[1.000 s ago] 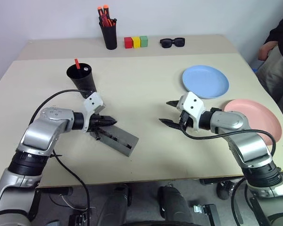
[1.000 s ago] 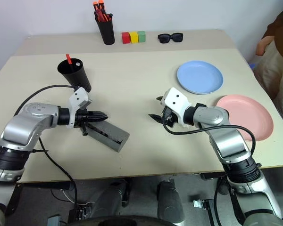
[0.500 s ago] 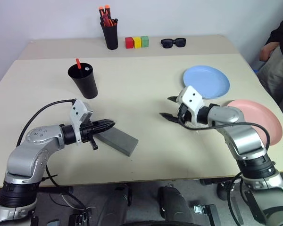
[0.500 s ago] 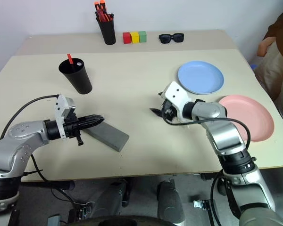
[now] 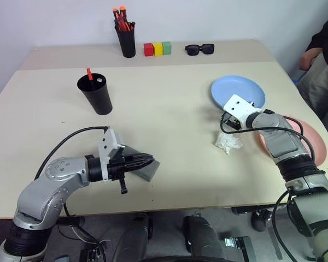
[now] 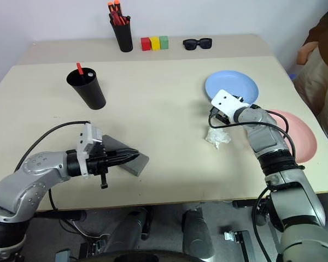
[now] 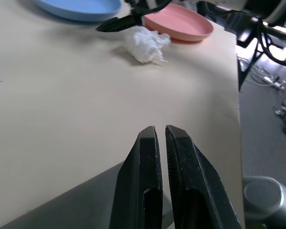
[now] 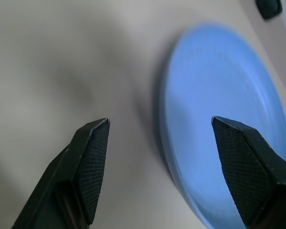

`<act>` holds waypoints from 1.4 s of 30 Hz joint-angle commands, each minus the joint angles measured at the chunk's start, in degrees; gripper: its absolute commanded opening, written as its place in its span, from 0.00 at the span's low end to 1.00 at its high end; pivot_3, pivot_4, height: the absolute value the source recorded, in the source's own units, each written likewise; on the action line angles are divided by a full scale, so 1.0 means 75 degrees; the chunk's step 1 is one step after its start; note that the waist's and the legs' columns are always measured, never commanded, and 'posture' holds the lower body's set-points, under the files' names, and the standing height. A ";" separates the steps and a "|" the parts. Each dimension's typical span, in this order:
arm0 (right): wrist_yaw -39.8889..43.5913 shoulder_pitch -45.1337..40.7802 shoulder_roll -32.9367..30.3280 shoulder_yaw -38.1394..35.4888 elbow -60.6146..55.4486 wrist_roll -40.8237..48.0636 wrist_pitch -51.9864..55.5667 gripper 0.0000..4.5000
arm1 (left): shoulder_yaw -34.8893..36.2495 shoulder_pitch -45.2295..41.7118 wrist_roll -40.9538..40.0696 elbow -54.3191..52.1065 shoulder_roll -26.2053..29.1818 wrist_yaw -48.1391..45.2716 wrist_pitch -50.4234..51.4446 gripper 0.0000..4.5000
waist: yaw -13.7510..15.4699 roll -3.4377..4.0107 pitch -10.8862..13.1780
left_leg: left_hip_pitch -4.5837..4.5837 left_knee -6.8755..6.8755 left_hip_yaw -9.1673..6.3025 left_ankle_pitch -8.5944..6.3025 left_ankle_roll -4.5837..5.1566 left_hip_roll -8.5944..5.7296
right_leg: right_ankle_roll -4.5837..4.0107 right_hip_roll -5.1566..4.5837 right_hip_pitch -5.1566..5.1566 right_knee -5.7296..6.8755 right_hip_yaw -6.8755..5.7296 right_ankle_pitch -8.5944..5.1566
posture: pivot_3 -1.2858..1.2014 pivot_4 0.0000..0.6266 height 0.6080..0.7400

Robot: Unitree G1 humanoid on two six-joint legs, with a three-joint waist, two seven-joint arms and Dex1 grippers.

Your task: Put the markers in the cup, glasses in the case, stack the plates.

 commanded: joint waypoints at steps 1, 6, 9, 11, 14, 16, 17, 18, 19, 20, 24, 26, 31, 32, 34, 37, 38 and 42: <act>-0.0222 -0.0431 0.0073 0.0023 0.0688 -0.0327 -0.0774 0.77 | -0.0092 -0.0014 -0.0013 -0.0346 -0.0027 0.0113 -0.0268 0.06 | -0.0012 0.0002 -0.0001 | 0.0003 -0.0001 0.0001 0.0000 0.0000 0.0001 | 0.0000 0.0000 0.0001 0.0000 0.0003 0.0001 | 0.52 0.24 1.00; -0.0495 -0.0615 0.0217 -0.0017 0.1240 -0.0528 -0.1215 0.35 | -0.0272 0.0150 -0.0043 -0.0682 -0.0325 0.0452 -0.0448 0.05 | -0.0001 0.0002 0.0000 | 0.0005 0.0000 0.0000 0.0000 0.0000 0.0002 | 0.0008 0.0000 0.0008 0.0000 0.0004 0.0005 | 0.52 0.24 1.00; -0.0559 -0.0587 0.0225 -0.0045 0.1193 -0.0644 -0.1331 0.02 | -0.0449 0.0253 0.0118 -0.0721 -0.0480 0.0560 -0.0703 0.05 | 0.0011 0.0003 0.0000 | 0.0005 0.0001 -0.0002 0.0001 0.0000 0.0001 | 0.0017 0.0000 0.0007 -0.0001 0.0005 0.0010 | 0.52 0.24 1.00; -0.0518 -0.0507 0.0240 -0.0128 0.1042 -0.0619 -0.1282 0.02 | -0.0586 0.0302 0.0197 -0.0728 -0.0533 0.0641 -0.0798 0.05 | 0.0012 0.0003 0.0000 | 0.0005 0.0001 -0.0001 0.0001 0.0000 0.0000 | 0.0017 0.0000 0.0008 -0.0001 0.0007 0.0010 | 0.52 0.24 1.00; -0.0602 -0.0309 0.0084 -0.0236 0.0545 -0.0685 -0.1205 0.02 | -0.0737 0.0220 0.0449 -0.0560 -0.0881 0.0979 -0.1149 0.05 | 0.0020 0.0004 0.0000 | 0.0007 0.0001 -0.0002 0.0001 0.0000 -0.0001 | 0.0016 0.0002 0.0009 -0.0001 0.0007 0.0010 | 0.52 0.24 1.00; -0.0527 -0.0066 -0.0118 -0.0449 -0.0087 -0.0614 -0.1009 0.02 | -0.0931 0.0059 0.0969 -0.0255 -0.1325 0.1455 -0.1642 0.05 | 0.0047 0.0004 0.0000 | 0.0007 0.0001 -0.0003 0.0000 0.0000 0.0000 | 0.0017 0.0001 0.0010 -0.0002 0.0008 0.0010 | 0.52 0.24 1.00; -0.0463 0.0058 -0.0224 -0.0559 -0.0399 -0.0581 -0.0915 0.02 | -0.1027 -0.0024 0.1092 -0.0130 -0.1509 0.1564 -0.1788 0.05 | 0.0065 0.0006 0.0001 | 0.0007 0.0001 -0.0003 0.0001 0.0000 -0.0001 | 0.0017 0.0000 0.0012 -0.0004 0.0008 0.0010 | 0.52 0.24 1.00; -0.0370 0.0229 -0.0378 -0.0713 -0.0784 -0.0530 -0.0783 0.02 | -0.1174 -0.0137 0.1263 -0.0025 -0.1701 0.1721 -0.1871 0.05 | 0.0080 0.0007 0.0001 | 0.0006 0.0002 -0.0004 0.0001 0.0000 -0.0003 | 0.0017 -0.0001 0.0013 -0.0006 0.0008 0.0010 | 0.52 0.24 1.00; -0.0275 0.0406 -0.0531 -0.0862 -0.1169 -0.0472 -0.0639 0.02 | -0.1305 -0.0238 0.1409 0.0065 -0.1875 0.1856 -0.1941 0.05 | 0.0090 0.0007 0.0001 | 0.0006 0.0006 -0.0004 0.0001 0.0001 -0.0005 | 0.0018 -0.0001 0.0015 -0.0005 0.0007 0.0011 | 0.52 0.24 1.00; -0.0114 0.0653 -0.0739 -0.1069 -0.1664 -0.0386 -0.0447 0.02 | -0.1454 -0.0364 0.1558 0.0182 -0.2090 0.1989 -0.2087 0.05 | 0.0112 0.0010 0.0000 | 0.0006 0.0006 -0.0005 0.0001 0.0001 -0.0007 | 0.0018 -0.0001 0.0017 -0.0005 0.0008 0.0011 | 0.52 0.24 1.00; 0.0714 0.2017 -0.1624 -0.2219 -0.3866 0.0182 0.0499 0.02 | -0.1887 -0.0767 0.1588 0.0582 -0.2772 0.2116 -0.2151 0.05 | 0.0229 0.0014 -0.0002 | 0.0005 0.0009 -0.0002 -0.0002 0.0007 -0.0008 | 0.0021 -0.0004 0.0024 -0.0014 0.0007 0.0012 | 0.52 0.24 1.00; 0.1192 0.2984 -0.2079 -0.2964 -0.4789 0.0391 0.0899 0.02 | -0.2130 -0.0907 0.1595 0.0773 -0.2897 0.1909 -0.2196 0.05 | 0.0250 0.0024 -0.0007 | 0.0006 0.0009 -0.0001 -0.0002 0.0007 -0.0007 | 0.0020 -0.0002 0.0025 -0.0014 0.0006 0.0011 | 0.52 0.24 1.00; 0.2334 0.5343 -0.2578 -0.4895 -0.6662 0.0980 0.2179 0.02 | -0.2432 -0.1293 0.1576 0.1439 -0.3014 0.1344 -0.2405 0.05 | 0.0214 0.0044 -0.0019 | 0.0008 0.0017 0.0001 -0.0007 0.0014 -0.0004 | 0.0003 -0.0005 0.0040 -0.0017 0.0001 -0.0005 | 0.52 0.24 1.00; 0.2427 0.5579 -0.2589 -0.5067 -0.6833 0.1031 0.2320 0.02 | -0.2438 -0.1327 0.1577 0.1511 -0.3023 0.1287 -0.2436 0.05 | 0.0193 0.0052 -0.0023 | 0.0012 0.0020 0.0007 -0.0008 0.0016 -0.0003 | 0.0002 -0.0005 0.0039 -0.0018 0.0008 -0.0004 | 0.52 0.24 1.00; 0.2718 0.6256 -0.2610 -0.5338 -0.7127 0.1067 0.2535 0.02 | -0.2412 -0.1459 0.1582 0.1753 -0.3032 0.1147 -0.2533 0.05 | 0.0170 0.0063 -0.0031 | 0.0026 0.0022 0.0016 -0.0009 0.0017 0.0000 | 0.0000 -0.0005 0.0047 -0.0017 0.0015 -0.0004 | 0.52 0.24 1.00; 0.2830 0.6814 -0.2688 -0.5446 -0.7182 0.0958 0.2648 0.20 | -0.2372 -0.1574 0.1607 0.1976 -0.3020 0.1021 -0.2651 0.05 | 0.0178 0.0063 -0.0030 | 0.0078 0.0019 0.0028 -0.0016 0.0022 0.0006 | -0.0001 -0.0005 0.0100 -0.0024 0.0013 -0.0009 | 0.52 0.24 1.00; 0.2829 0.6825 -0.2694 -0.5400 -0.7197 0.0974 0.2652 0.29 | -0.2351 -0.1599 0.1611 0.2014 -0.3005 0.0999 -0.2679 0.05 | 0.0178 0.0063 -0.0030 | 0.0085 0.0019 0.0029 -0.0017 0.0025 0.0008 | -0.0001 -0.0006 0.0112 -0.0030 0.0013 -0.0010 | 0.52 0.24 1.00; 0.2746 0.6401 -0.2521 -0.5228 -0.7320 0.1292 0.2754 0.75 | -0.2273 -0.1601 0.1622 0.2011 -0.2958 0.1034 -0.2728 0.05 | 0.0194 0.0063 -0.0030 | 0.0084 0.0021 0.0024 -0.0022 0.0033 0.0006 | -0.0001 -0.0016 0.0119 -0.0045 0.0015 -0.0010 | 0.52 0.24 1.00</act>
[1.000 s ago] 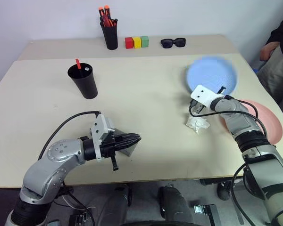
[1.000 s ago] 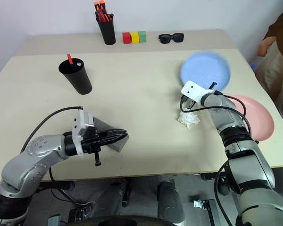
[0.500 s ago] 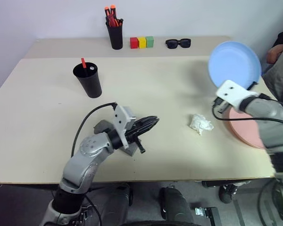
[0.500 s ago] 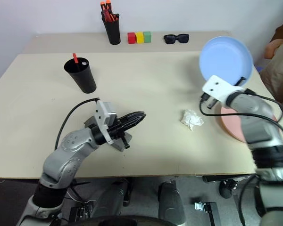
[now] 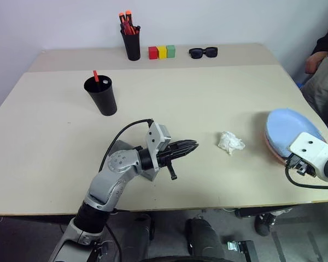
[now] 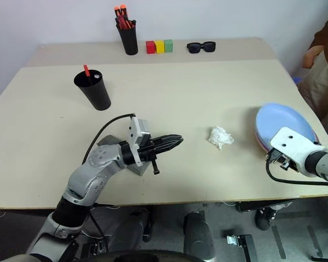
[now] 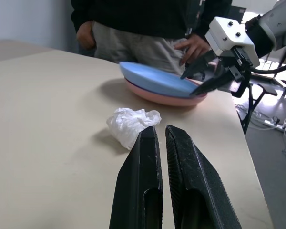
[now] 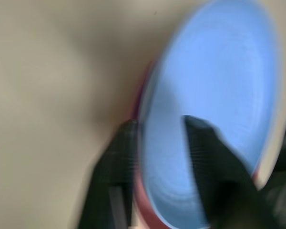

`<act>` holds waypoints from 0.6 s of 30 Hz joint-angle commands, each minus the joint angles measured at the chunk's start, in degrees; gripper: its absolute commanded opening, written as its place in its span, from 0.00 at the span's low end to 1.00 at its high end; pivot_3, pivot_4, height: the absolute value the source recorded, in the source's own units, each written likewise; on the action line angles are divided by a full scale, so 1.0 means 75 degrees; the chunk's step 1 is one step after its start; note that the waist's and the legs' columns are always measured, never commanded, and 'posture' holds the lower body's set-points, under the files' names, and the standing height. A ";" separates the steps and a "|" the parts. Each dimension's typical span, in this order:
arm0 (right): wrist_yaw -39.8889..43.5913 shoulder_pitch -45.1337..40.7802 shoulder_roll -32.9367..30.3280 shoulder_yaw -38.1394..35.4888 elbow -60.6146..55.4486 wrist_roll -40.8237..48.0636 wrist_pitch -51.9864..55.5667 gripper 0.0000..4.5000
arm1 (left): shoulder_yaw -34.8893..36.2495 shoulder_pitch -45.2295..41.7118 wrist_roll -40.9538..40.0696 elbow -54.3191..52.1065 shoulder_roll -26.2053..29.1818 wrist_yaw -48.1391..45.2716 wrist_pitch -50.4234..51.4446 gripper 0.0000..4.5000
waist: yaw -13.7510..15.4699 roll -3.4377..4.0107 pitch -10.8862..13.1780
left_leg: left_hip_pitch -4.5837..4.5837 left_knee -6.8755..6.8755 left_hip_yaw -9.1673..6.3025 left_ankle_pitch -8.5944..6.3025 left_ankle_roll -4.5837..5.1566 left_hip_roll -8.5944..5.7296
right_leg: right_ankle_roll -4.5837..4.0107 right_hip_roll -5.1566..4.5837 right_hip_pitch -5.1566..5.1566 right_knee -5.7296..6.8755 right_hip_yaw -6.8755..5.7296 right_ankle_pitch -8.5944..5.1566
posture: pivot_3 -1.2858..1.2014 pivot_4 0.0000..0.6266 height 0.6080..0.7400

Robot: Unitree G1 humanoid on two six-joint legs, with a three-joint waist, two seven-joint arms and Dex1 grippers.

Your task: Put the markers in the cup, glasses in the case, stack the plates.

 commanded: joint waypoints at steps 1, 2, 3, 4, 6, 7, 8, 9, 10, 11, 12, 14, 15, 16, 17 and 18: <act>-0.0085 -0.0773 0.0099 -0.0014 -0.0444 0.0546 0.0149 0.75 | 0.0225 -0.0078 0.0046 -0.0176 0.0061 0.0028 -0.0176 0.05 | -0.0002 0.0001 0.0000 | -0.0001 0.0000 -0.0004 -0.0001 0.0001 0.0000 | 0.0000 -0.0001 -0.0001 0.0000 0.0001 0.0000 | 0.52 0.24 1.00; -0.0088 -0.1090 0.0272 0.0100 -0.0509 0.0828 0.0279 0.75 | 0.0281 -0.0050 0.0056 -0.0194 0.0096 0.0069 -0.0182 0.05 | -0.0016 -0.0001 0.0001 | 0.0000 0.0000 -0.0005 -0.0001 0.0001 0.0000 | 0.0001 -0.0001 -0.0002 0.0000 0.0002 0.0000 | 0.52 0.24 1.00; -0.0083 -0.1360 0.0437 0.0200 -0.0564 0.1105 0.0447 0.75 | 0.0321 -0.0025 0.0067 -0.0211 0.0127 0.0105 -0.0187 0.05 | -0.0020 -0.0002 0.0001 | 0.0002 -0.0001 -0.0009 -0.0001 0.0001 0.0002 | 0.0000 0.0002 -0.0001 0.0000 0.0002 0.0001 | 0.52 0.24 1.00; -0.0071 -0.1556 0.0578 0.0285 -0.0608 0.1330 0.0611 0.75 | 0.0343 -0.0001 0.0086 -0.0228 0.0144 0.0135 -0.0192 0.05 | -0.0008 -0.0002 0.0001 | 0.0002 -0.0001 -0.0015 -0.0001 0.0001 0.0004 | 0.0000 0.0004 -0.0001 0.0001 0.0000 0.0001 | 0.52 0.24 1.00; -0.0066 -0.1872 0.0843 0.0564 -0.0715 0.1698 0.0859 0.75 | 0.0395 0.0049 0.0129 -0.0265 0.0168 0.0195 -0.0199 0.05 | 0.0033 -0.0007 0.0003 | 0.0000 -0.0002 -0.0024 -0.0001 0.0001 0.0004 | 0.0002 0.0005 -0.0001 0.0000 -0.0004 -0.0001 | 0.52 0.24 1.00; -0.0114 -0.2031 0.1008 0.0764 -0.0747 0.1845 0.0933 0.75 | 0.0424 0.0074 0.0142 -0.0292 0.0182 0.0236 -0.0197 0.05 | 0.0047 -0.0009 0.0004 | -0.0002 -0.0002 -0.0027 -0.0001 0.0001 0.0002 | 0.0004 0.0004 -0.0001 -0.0001 -0.0004 -0.0002 | 0.52 0.24 1.00; -0.0183 -0.2162 0.1151 0.0946 -0.0750 0.1953 0.0988 0.75 | 0.0443 0.0097 0.0150 -0.0320 0.0192 0.0277 -0.0193 0.05 | 0.0057 -0.0010 0.0005 | -0.0004 -0.0002 -0.0029 -0.0002 0.0003 -0.0002 | 0.0005 0.0001 0.0000 -0.0005 -0.0004 -0.0003 | 0.52 0.24 1.00; -0.0256 -0.2285 0.1292 0.1185 -0.0721 0.2000 0.1021 0.75 | 0.0460 0.0124 0.0155 -0.0351 0.0204 0.0320 -0.0188 0.05 | 0.0061 -0.0011 0.0005 | -0.0006 -0.0001 -0.0030 -0.0002 0.0003 -0.0004 | 0.0006 -0.0001 0.0001 -0.0006 -0.0004 -0.0003 | 0.52 0.24 1.00; -0.0327 -0.2369 0.1389 0.1394 -0.0681 0.2005 0.1029 0.75 | 0.0469 0.0148 0.0161 -0.0382 0.0213 0.0359 -0.0186 0.05 | 0.0060 -0.0011 0.0005 | -0.0007 -0.0001 -0.0032 -0.0002 0.0004 -0.0007 | 0.0006 -0.0003 0.0001 -0.0007 -0.0005 -0.0003 | 0.52 0.24 1.00; -0.0376 -0.2413 0.1434 0.1525 -0.0655 0.2008 0.1031 0.75 | 0.0470 0.0166 0.0167 -0.0407 0.0217 0.0387 -0.0183 0.05 | 0.0058 -0.0011 0.0005 | -0.0008 -0.0001 -0.0032 -0.0002 0.0004 -0.0010 | 0.0007 -0.0006 0.0001 -0.0008 -0.0004 -0.0003 | 0.52 0.24 1.00; -0.0468 -0.2474 0.1523 0.1750 -0.0548 0.1958 0.0999 0.75 | 0.0480 0.0192 0.0178 -0.0445 0.0224 0.0421 -0.0173 0.05 | 0.0056 -0.0011 0.0005 | -0.0008 -0.0001 -0.0031 -0.0003 0.0004 -0.0010 | 0.0007 -0.0007 0.0000 -0.0008 -0.0004 -0.0004 | 0.52 0.24 1.00; -0.0598 -0.2535 0.1591 0.1988 -0.0423 0.1924 0.0963 0.75 | 0.0494 0.0222 0.0194 -0.0492 0.0226 0.0453 -0.0153 0.05 | 0.0048 -0.0010 0.0005 | -0.0007 -0.0002 -0.0031 -0.0004 0.0004 -0.0009 | 0.0007 -0.0007 -0.0001 -0.0008 -0.0004 -0.0004 | 0.52 0.24 1.00; -0.0735 -0.2539 0.1609 0.2217 -0.0222 0.1742 0.0811 0.75 | 0.0505 0.0245 0.0231 -0.0518 0.0230 0.0484 -0.0163 0.05 | 0.0046 -0.0010 0.0004 | -0.0007 -0.0002 -0.0031 -0.0004 0.0004 -0.0009 | 0.0006 -0.0006 -0.0002 -0.0007 -0.0004 -0.0004 | 0.52 0.24 1.00; -0.0886 -0.2539 0.1580 0.2458 0.0032 0.1513 0.0695 0.75 | 0.0526 0.0264 0.0261 -0.0542 0.0230 0.0527 -0.0164 0.05 | 0.0046 -0.0010 0.0004 | -0.0006 -0.0002 -0.0031 -0.0004 0.0004 -0.0008 | 0.0006 -0.0005 -0.0002 -0.0006 -0.0004 -0.0003 | 0.52 0.24 1.00; -0.1011 -0.2517 0.1502 0.2687 0.0271 0.1264 0.0560 0.75 | 0.0551 0.0280 0.0284 -0.0560 0.0230 0.0569 -0.0168 0.05 | 0.0044 -0.0011 0.0004 | -0.0006 -0.0002 -0.0031 -0.0004 0.0004 -0.0008 | 0.0006 -0.0005 -0.0002 -0.0006 -0.0004 -0.0003 | 0.52 0.24 1.00; -0.1079 -0.2474 0.1411 0.2842 0.0441 0.1068 0.0354 0.70 | 0.0566 0.0292 0.0290 -0.0576 0.0231 0.0602 -0.0163 0.05 | 0.0045 -0.0011 0.0004 | -0.0006 -0.0002 -0.0030 -0.0004 0.0004 -0.0008 | 0.0006 -0.0005 -0.0001 -0.0007 -0.0004 -0.0003 | 0.52 0.24 1.00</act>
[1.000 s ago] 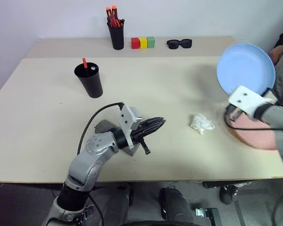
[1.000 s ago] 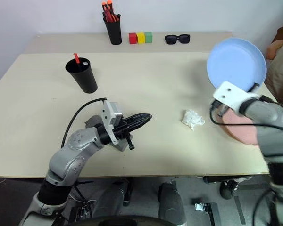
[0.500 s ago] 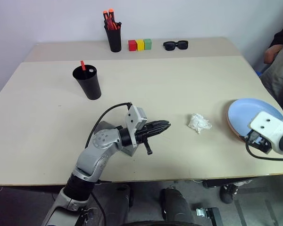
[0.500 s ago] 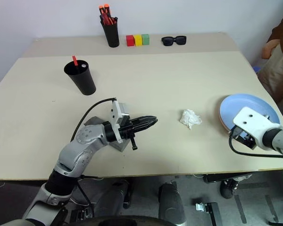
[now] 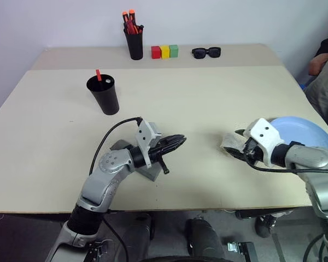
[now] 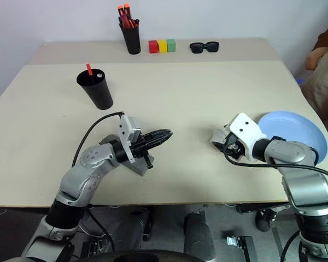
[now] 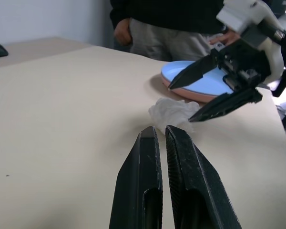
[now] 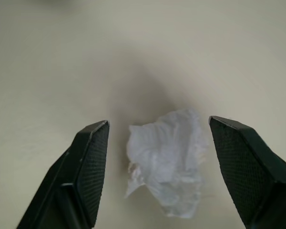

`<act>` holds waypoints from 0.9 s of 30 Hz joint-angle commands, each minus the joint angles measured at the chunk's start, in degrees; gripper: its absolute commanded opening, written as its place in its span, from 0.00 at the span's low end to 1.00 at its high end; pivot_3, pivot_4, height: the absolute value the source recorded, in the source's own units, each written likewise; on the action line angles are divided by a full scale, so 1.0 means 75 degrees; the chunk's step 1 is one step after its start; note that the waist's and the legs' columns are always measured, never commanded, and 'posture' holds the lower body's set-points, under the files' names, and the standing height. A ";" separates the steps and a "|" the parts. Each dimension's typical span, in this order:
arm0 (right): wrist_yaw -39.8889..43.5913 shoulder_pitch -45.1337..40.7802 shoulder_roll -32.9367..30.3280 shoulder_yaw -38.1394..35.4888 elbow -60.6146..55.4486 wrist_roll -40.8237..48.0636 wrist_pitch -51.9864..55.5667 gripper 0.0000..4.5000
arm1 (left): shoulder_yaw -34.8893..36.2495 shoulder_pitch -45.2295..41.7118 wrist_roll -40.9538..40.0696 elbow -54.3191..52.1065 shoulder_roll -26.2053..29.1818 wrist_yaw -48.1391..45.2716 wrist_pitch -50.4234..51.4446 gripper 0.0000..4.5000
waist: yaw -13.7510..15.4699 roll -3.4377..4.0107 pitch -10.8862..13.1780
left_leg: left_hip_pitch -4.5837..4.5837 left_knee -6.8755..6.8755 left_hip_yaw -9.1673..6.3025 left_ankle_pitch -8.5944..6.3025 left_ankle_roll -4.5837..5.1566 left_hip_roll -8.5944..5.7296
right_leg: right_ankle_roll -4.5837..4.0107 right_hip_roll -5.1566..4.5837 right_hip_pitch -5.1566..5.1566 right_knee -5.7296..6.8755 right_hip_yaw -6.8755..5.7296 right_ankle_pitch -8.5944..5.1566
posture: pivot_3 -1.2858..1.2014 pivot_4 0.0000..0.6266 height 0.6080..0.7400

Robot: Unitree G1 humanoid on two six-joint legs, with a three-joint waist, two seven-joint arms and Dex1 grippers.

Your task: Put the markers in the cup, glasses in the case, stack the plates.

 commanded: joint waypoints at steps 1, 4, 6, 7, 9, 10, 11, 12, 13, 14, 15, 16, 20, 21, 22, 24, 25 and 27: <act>-0.0317 0.0026 -0.0185 0.0406 0.0502 -0.0603 -0.0570 0.63 | 0.0113 0.0034 0.0042 -0.0394 0.0008 0.0115 -0.0127 0.05 | 0.0007 0.0000 0.0000 | 0.0000 0.0000 0.0000 0.0000 0.0000 0.0000 | 0.0000 0.0000 -0.0001 -0.0001 0.0000 0.0000 | 0.52 0.24 1.00; -0.0298 0.0011 -0.0108 0.0240 0.0419 -0.0396 -0.0531 0.33 | 0.0090 0.0049 0.0030 -0.0422 0.0022 0.0138 -0.0114 0.05 | 0.0003 0.0001 0.0000 | -0.0002 -0.0003 0.0001 0.0000 0.0000 -0.0001 | 0.0000 0.0000 -0.0004 0.0000 0.0001 0.0000 | 0.52 0.24 1.00; -0.0321 0.0012 -0.0131 0.0191 0.0388 -0.0388 -0.0541 0.10 | 0.0064 0.0017 0.0014 -0.0397 0.0014 0.0123 -0.0122 0.05 | -0.0004 0.0001 0.0000 | -0.0001 -0.0003 -0.0001 0.0000 0.0000 0.0001 | 0.0000 0.0002 -0.0003 0.0000 0.0001 0.0000 | 0.52 0.24 1.00; -0.0331 0.0038 -0.0163 0.0152 0.0339 -0.0397 -0.0569 0.01 | 0.0052 -0.0016 0.0016 -0.0360 0.0005 0.0113 -0.0133 0.05 | -0.0004 0.0001 0.0000 | 0.0000 -0.0003 0.0000 0.0000 0.0000 0.0001 | 0.0000 0.0002 -0.0003 0.0001 0.0001 0.0000 | 0.52 0.24 1.00; -0.0354 0.0058 -0.0192 0.0016 0.0228 -0.0359 -0.0541 0.01 | 0.0039 -0.0089 0.0030 -0.0260 -0.0013 0.0081 -0.0170 0.05 | -0.0001 0.0001 0.0000 | 0.0000 -0.0003 0.0000 0.0000 0.0000 0.0001 | 0.0000 0.0002 -0.0003 0.0002 0.0001 0.0000 | 0.52 0.24 1.00; -0.0365 0.0059 -0.0231 -0.0118 0.0143 -0.0328 -0.0472 0.01 | 0.0039 -0.0124 0.0033 -0.0206 -0.0020 0.0061 -0.0189 0.05 | 0.0001 0.0001 0.0000 | 0.0000 -0.0003 0.0000 0.0000 0.0000 0.0001 | 0.0000 0.0002 -0.0003 0.0002 0.0001 0.0000 | 0.52 0.24 1.00; -0.0375 0.0060 -0.0283 -0.0258 0.0081 -0.0312 -0.0425 0.01 | 0.0040 -0.0149 0.0037 -0.0163 -0.0026 0.0042 -0.0206 0.05 | 0.0001 0.0001 0.0000 | -0.0001 -0.0003 0.0000 0.0000 0.0000 0.0000 | 0.0000 0.0002 -0.0003 0.0001 0.0001 0.0000 | 0.52 0.24 1.00; -0.0363 0.0060 -0.0350 -0.0402 0.0040 -0.0288 -0.0384 0.01 | 0.0040 -0.0169 0.0041 -0.0125 -0.0030 0.0019 -0.0222 0.05 | 0.0004 0.0001 0.0000 | -0.0001 -0.0003 0.0001 0.0000 0.0000 0.0000 | 0.0001 0.0002 -0.0003 0.0001 0.0001 0.0000 | 0.52 0.24 1.00; -0.0343 0.0059 -0.0439 -0.0591 0.0017 -0.0256 -0.0345 0.01 | 0.0037 -0.0187 0.0046 -0.0089 -0.0031 -0.0009 -0.0242 0.05 | 0.0007 0.0001 0.0000 | -0.0001 -0.0003 0.0000 0.0000 0.0000 0.0000 | 0.0001 0.0002 -0.0003 0.0001 0.0001 0.0000 | 0.52 0.24 1.00; -0.0325 0.0049 -0.0547 -0.0811 0.0036 -0.0234 -0.0305 0.01 | 0.0034 -0.0208 0.0048 -0.0053 -0.0032 -0.0043 -0.0262 0.05 | 0.0008 0.0001 0.0000 | -0.0001 -0.0003 0.0000 0.0000 0.0000 0.0000 | 0.0001 0.0002 -0.0003 0.0001 0.0001 0.0000 | 0.52 0.24 1.00; -0.0336 0.0012 -0.0732 -0.1141 0.0193 -0.0239 -0.0256 0.01 | 0.0044 -0.0240 0.0039 -0.0013 -0.0033 -0.0082 -0.0280 0.05 | 0.0009 0.0000 0.0000 | -0.0001 -0.0003 0.0001 0.0000 0.0000 -0.0001 | 0.0001 0.0001 -0.0002 0.0000 0.0001 -0.0001 | 0.52 0.24 1.00; -0.0358 -0.0019 -0.0913 -0.1395 0.0395 -0.0273 -0.0240 0.01 | 0.0057 -0.0283 0.0030 0.0037 -0.0042 -0.0114 -0.0300 0.05 | 0.0014 0.0001 0.0001 | -0.0002 -0.0003 0.0001 0.0000 0.0000 -0.0001 | 0.0001 0.0001 -0.0001 -0.0001 0.0001 -0.0001 | 0.52 0.24 1.00; -0.0512 0.0257 -0.1612 -0.1764 0.1344 -0.0747 -0.0688 0.01 | 0.0141 -0.0454 -0.0046 0.0222 -0.0095 -0.0206 -0.0355 0.05 | 0.0016 0.0000 0.0001 | -0.0002 -0.0002 0.0004 0.0000 0.0000 -0.0003 | 0.0000 -0.0002 0.0001 -0.0004 -0.0001 -0.0001 | 0.52 0.24 1.00; -0.0585 0.0401 -0.1776 -0.1738 0.1622 -0.0949 -0.0891 0.01 | 0.0148 -0.0483 -0.0036 0.0283 -0.0096 -0.0237 -0.0393 0.05 | 0.0007 -0.0001 0.0000 | -0.0001 -0.0003 0.0008 0.0000 0.0001 -0.0002 | 0.0000 -0.0002 0.0001 -0.0005 -0.0002 -0.0001 | 0.52 0.24 1.00; -0.0643 0.0502 -0.1872 -0.1711 0.1849 -0.1079 -0.1030 0.01 | 0.0148 -0.0499 -0.0017 0.0332 -0.0093 -0.0267 -0.0435 0.05 | 0.0004 0.0000 0.0000 | -0.0001 -0.0005 0.0012 -0.0001 0.0001 0.0000 | 0.0000 0.0000 0.0001 -0.0007 -0.0002 -0.0001 | 0.52 0.24 1.00; -0.0705 0.0634 -0.1990 -0.1643 0.2239 -0.1247 -0.1160 0.01 | 0.0152 -0.0512 0.0026 0.0404 -0.0082 -0.0316 -0.0528 0.05 | -0.0012 0.0000 0.0000 | -0.0001 -0.0007 0.0020 -0.0001 0.0002 0.0001 | 0.0000 0.0000 -0.0002 -0.0006 -0.0001 -0.0001 | 0.52 0.24 1.00; -0.0711 0.0683 -0.2050 -0.1565 0.2392 -0.1348 -0.1289 0.07 | 0.0179 -0.0523 0.0043 0.0427 -0.0075 -0.0311 -0.0566 0.05 | -0.0022 0.0003 -0.0001 | 0.0000 -0.0008 0.0025 -0.0001 0.0002 0.0003 | 0.0000 0.0000 -0.0003 -0.0005 0.0001 -0.0001 | 0.52 0.24 1.00; -0.0715 0.0654 -0.2065 -0.1457 0.2516 -0.1438 -0.1419 0.20 | 0.0261 -0.0545 0.0052 0.0448 -0.0049 -0.0287 -0.0612 0.05 | -0.0038 0.0008 -0.0002 | 0.0002 -0.0008 0.0027 -0.0001 0.0003 0.0003 | 0.0000 -0.0001 -0.0005 -0.0003 0.0006 -0.0001 | 0.52 0.24 1.00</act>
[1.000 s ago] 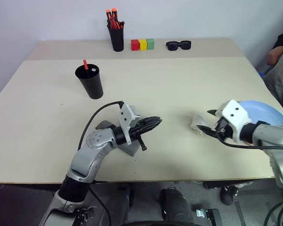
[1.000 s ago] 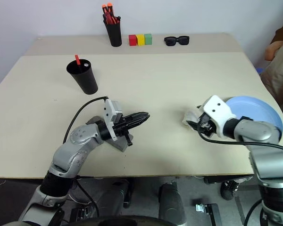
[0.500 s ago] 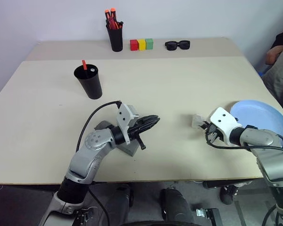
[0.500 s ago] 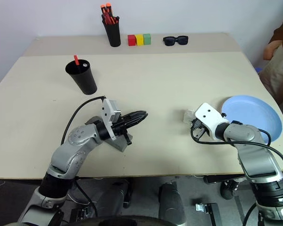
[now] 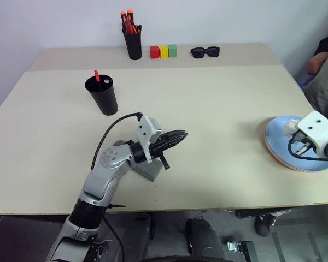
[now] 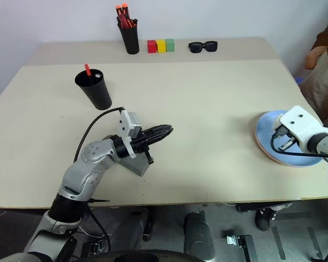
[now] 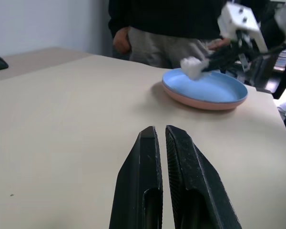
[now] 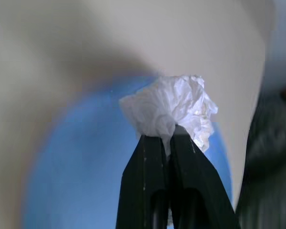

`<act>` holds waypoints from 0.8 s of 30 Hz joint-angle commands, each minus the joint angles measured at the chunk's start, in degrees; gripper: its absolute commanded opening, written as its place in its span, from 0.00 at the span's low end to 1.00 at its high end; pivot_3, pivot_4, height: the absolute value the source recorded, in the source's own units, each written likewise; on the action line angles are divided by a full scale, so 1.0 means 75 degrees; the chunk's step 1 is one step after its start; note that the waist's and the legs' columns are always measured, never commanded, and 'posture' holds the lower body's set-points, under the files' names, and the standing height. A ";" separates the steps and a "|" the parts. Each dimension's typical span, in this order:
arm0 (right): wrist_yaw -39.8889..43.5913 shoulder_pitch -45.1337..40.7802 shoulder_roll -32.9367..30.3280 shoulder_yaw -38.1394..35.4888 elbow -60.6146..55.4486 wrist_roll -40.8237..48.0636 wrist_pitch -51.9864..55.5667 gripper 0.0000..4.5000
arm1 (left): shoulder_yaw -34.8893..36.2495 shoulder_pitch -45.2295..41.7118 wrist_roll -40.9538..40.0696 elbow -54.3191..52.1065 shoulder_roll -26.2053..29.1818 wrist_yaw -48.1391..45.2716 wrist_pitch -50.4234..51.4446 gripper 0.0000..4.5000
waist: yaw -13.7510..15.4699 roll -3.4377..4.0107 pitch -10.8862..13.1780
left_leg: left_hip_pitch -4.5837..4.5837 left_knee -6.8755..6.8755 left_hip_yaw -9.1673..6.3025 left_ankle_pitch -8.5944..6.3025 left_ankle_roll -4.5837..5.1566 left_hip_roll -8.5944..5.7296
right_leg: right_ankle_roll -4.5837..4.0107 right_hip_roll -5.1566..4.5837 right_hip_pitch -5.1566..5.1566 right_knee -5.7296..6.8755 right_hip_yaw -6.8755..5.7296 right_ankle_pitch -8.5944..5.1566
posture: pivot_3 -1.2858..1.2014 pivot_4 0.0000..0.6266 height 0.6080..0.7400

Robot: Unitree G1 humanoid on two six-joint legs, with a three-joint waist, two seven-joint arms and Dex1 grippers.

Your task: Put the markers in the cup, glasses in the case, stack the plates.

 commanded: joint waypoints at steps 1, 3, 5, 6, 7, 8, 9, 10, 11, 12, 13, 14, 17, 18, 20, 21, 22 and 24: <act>-0.0071 -0.0166 -0.0227 0.0072 0.0060 -0.0221 -0.0368 0.30 | 0.0252 -0.0156 0.0042 -0.0069 0.0046 0.0003 -0.0260 0.05 | -0.0018 0.0001 0.0000 | 0.0001 0.0000 0.0003 0.0000 0.0000 0.0000 | 0.0000 0.0000 0.0000 0.0001 0.0000 0.0000 | 0.52 0.24 1.00; -0.0029 -0.0341 -0.0187 0.0169 0.0023 -0.0200 -0.0441 0.53 | 0.0344 -0.0116 0.0032 -0.0104 0.0122 0.0025 -0.0278 0.05 | -0.0030 0.0002 0.0000 | 0.0001 0.0000 0.0000 0.0000 0.0000 0.0001 | 0.0000 0.0001 0.0000 0.0003 0.0000 0.0000 | 0.52 0.24 1.00; 0.0131 -0.0496 -0.0114 0.0236 -0.0102 -0.0032 -0.0716 0.76 | 0.0461 0.0003 0.0045 -0.0181 0.0265 0.0039 -0.0296 0.05 | -0.0029 0.0001 0.0001 | 0.0001 0.0001 -0.0005 0.0000 0.0000 0.0001 | 0.0001 0.0001 -0.0001 0.0003 0.0001 0.0000 | 0.52 0.24 1.00; 0.0213 -0.0568 -0.0075 0.0259 -0.0147 0.0056 -0.0867 0.76 | 0.0510 0.0052 0.0059 -0.0207 0.0330 0.0049 -0.0305 0.05 | -0.0028 0.0002 0.0001 | 0.0000 0.0001 -0.0008 0.0000 0.0000 0.0001 | 0.0001 0.0001 -0.0001 0.0003 0.0000 0.0000 | 0.52 0.24 1.00; 0.0303 -0.0654 -0.0037 0.0277 -0.0171 0.0153 -0.0991 0.76 | 0.0561 0.0098 0.0079 -0.0230 0.0396 0.0069 -0.0317 0.05 | -0.0024 0.0001 0.0001 | 0.0001 0.0000 -0.0009 0.0000 0.0000 0.0001 | 0.0001 0.0001 -0.0001 0.0003 0.0000 0.0000 | 0.52 0.24 1.00; 0.0444 -0.0831 0.0059 0.0282 -0.0238 0.0373 -0.1083 0.76 | 0.0718 0.0213 0.0083 -0.0292 0.0532 0.0118 -0.0326 0.05 | -0.0016 0.0001 0.0001 | 0.0000 0.0000 -0.0010 0.0000 0.0000 0.0001 | 0.0002 0.0001 -0.0001 0.0003 -0.0001 -0.0001 | 0.52 0.24 1.00; 0.0565 -0.1124 0.0229 0.0309 -0.0275 0.0661 -0.1057 0.76 | 0.0975 0.0362 0.0073 -0.0367 0.0685 0.0219 -0.0334 0.05 | -0.0042 -0.0004 0.0004 | 0.0000 0.0000 -0.0010 0.0000 0.0000 0.0001 | 0.0002 0.0001 0.0000 0.0002 0.0000 -0.0001 | 0.52 0.24 1.00; 0.0666 -0.1404 0.0403 0.0345 -0.0296 0.0926 -0.1029 0.76 | 0.1234 0.0509 0.0035 -0.0450 0.0822 0.0315 -0.0315 0.05 | -0.0079 -0.0004 0.0004 | 0.0000 0.0000 -0.0011 0.0000 0.0000 0.0002 | 0.0002 0.0002 0.0000 0.0001 0.0000 -0.0001 | 0.52 0.24 1.00; 0.0758 -0.1670 0.0570 0.0385 -0.0277 0.1151 -0.1003 0.76 | 0.1459 0.0624 -0.0009 -0.0522 0.0929 0.0417 -0.0277 0.05 | -0.0133 -0.0004 0.0004 | 0.0002 -0.0002 -0.0012 0.0000 0.0000 0.0004 | 0.0002 0.0003 -0.0001 0.0001 0.0001 0.0000 | 0.52 0.24 1.00; 0.0824 -0.1853 0.0665 0.0416 -0.0202 0.1262 -0.1002 0.76 | 0.1565 0.0663 -0.0034 -0.0555 0.0975 0.0495 -0.0239 0.05 | -0.0135 -0.0003 0.0004 | 0.0002 -0.0003 -0.0019 0.0000 0.0000 0.0005 | 0.0002 0.0004 -0.0001 0.0002 0.0000 0.0000 | 0.52 0.24 1.00; 0.0931 -0.2083 0.0872 0.0484 -0.0253 0.1520 -0.0890 0.76 | 0.1849 0.0840 -0.0065 -0.0649 0.1113 0.0593 -0.0225 0.05 | -0.0141 -0.0005 0.0005 | 0.0002 -0.0003 -0.0025 0.0000 0.0000 0.0004 | 0.0002 0.0005 -0.0001 0.0004 -0.0002 0.0000 | 0.52 0.24 1.00; 0.1002 -0.2353 0.1135 0.0568 -0.0256 0.1794 -0.0788 0.76 | 0.2191 0.1049 -0.0090 -0.0748 0.1253 0.0721 -0.0209 0.05 | -0.0145 -0.0008 0.0007 | 0.0000 -0.0004 -0.0028 0.0000 0.0000 0.0004 | 0.0002 0.0005 -0.0002 0.0004 -0.0004 0.0000 | 0.52 0.24 1.00; 0.1119 -0.2946 0.1642 0.0764 -0.0017 0.2213 -0.0599 0.76 | 0.2765 0.1413 -0.0063 -0.0935 0.1475 0.1056 -0.0149 0.05 | -0.0163 -0.0008 0.0007 | -0.0001 -0.0008 -0.0028 -0.0001 0.0000 0.0002 | 0.0002 0.0003 -0.0004 -0.0001 -0.0002 0.0000 | 0.52 0.24 1.00; 0.1138 -0.3169 0.1932 0.0884 0.0133 0.2346 -0.0592 0.76 | 0.3027 0.1640 0.0095 -0.0971 0.1573 0.1264 -0.0162 0.05 | -0.0154 -0.0011 0.0008 | -0.0001 -0.0008 -0.0028 -0.0001 0.0000 0.0002 | 0.0002 0.0002 -0.0004 0.0000 -0.0002 -0.0001 | 0.52 0.24 1.00; 0.1174 -0.3453 0.2426 0.1155 0.0410 0.2441 -0.0783 0.76 | 0.3527 0.2048 0.0297 -0.1061 0.1656 0.1654 -0.0270 0.05 | -0.0156 -0.0010 0.0007 | -0.0001 -0.0008 -0.0031 -0.0001 -0.0001 0.0002 | 0.0001 0.0003 -0.0006 0.0000 -0.0002 0.0000 | 0.52 0.24 1.00; 0.1208 -0.3504 0.2588 0.1317 0.0526 0.2389 -0.0927 0.76 | 0.3778 0.2216 0.0303 -0.1133 0.1650 0.1833 -0.0281 0.05 | -0.0157 -0.0012 0.0007 | -0.0001 -0.0010 -0.0029 -0.0001 -0.0001 0.0000 | 0.0001 0.0001 -0.0009 0.0000 0.0000 0.0000 | 0.52 0.24 1.00; 0.1252 -0.3523 0.2680 0.1445 0.0640 0.2311 -0.1072 0.76 | 0.3955 0.2313 0.0297 -0.1207 0.1633 0.1973 -0.0276 0.05 | -0.0148 -0.0013 0.0007 | -0.0001 -0.0011 -0.0029 -0.0002 -0.0001 0.0001 | 0.0001 0.0002 -0.0009 0.0000 -0.0001 0.0000 | 0.52 0.24 1.00; 0.1372 -0.3581 0.2853 0.1683 0.0958 0.2199 -0.1382 0.76 | 0.4252 0.2478 0.0252 -0.1391 0.1591 0.2233 -0.0216 0.05 | -0.0099 -0.0013 0.0008 | -0.0004 -0.0013 -0.0033 -0.0002 -0.0002 -0.0001 | 0.0001 0.0001 -0.0011 0.0000 -0.0002 0.0000 | 0.52 0.24 1.00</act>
